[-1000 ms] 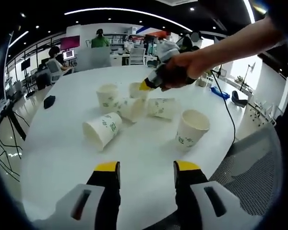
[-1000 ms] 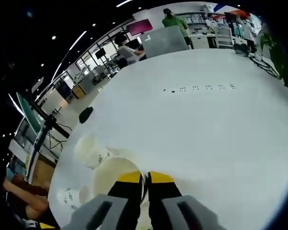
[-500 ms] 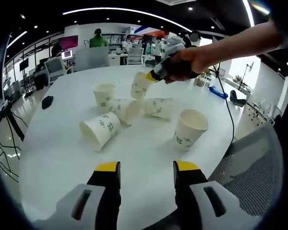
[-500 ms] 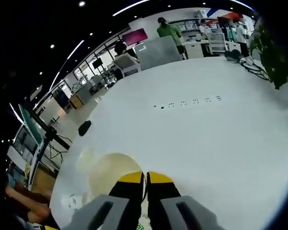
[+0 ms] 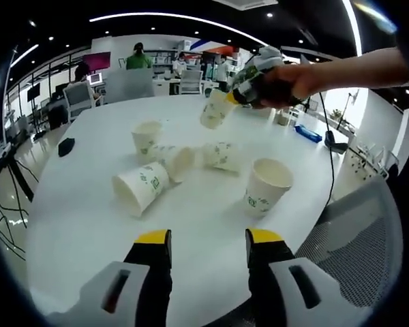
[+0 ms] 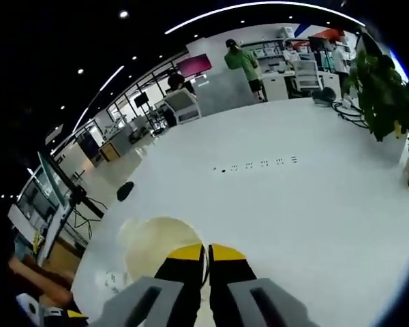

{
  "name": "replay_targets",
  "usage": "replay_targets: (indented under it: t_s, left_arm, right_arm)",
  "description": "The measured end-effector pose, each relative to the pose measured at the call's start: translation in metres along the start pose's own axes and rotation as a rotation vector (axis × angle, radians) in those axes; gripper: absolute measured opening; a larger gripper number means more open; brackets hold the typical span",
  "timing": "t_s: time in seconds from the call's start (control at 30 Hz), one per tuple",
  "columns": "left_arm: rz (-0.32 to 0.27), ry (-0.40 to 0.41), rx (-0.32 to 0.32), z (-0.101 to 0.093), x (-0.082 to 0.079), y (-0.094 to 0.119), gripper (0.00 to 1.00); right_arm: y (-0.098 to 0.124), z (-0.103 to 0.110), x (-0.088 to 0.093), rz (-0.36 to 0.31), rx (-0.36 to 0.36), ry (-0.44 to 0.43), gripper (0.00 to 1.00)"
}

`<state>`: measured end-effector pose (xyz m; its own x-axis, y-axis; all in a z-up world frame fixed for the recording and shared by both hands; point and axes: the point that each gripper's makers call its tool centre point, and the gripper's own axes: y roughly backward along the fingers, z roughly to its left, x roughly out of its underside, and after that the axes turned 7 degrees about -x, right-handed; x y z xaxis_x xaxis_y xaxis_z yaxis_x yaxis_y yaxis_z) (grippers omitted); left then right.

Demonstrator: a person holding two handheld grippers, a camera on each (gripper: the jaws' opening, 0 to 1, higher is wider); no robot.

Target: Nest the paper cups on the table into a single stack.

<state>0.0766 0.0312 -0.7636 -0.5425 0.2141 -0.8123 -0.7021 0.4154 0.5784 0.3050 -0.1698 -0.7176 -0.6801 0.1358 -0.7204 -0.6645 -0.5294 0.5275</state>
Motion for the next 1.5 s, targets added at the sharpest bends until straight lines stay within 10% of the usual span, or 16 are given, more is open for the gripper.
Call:
replay_targets:
  t_s: [0.8,1.5]
  left_arm:
    - [0.001,-0.021,0.031,-0.004,0.003,-0.002,0.42]
    - [-0.003,-0.047,0.034,-0.006,0.004,-0.002,0.41]
  right_arm:
    - [0.069,0.071,0.038,0.042,-0.175,0.194,0.00]
    - [0.103,0.102,0.115,0.131,-0.251,0.229,0.00]
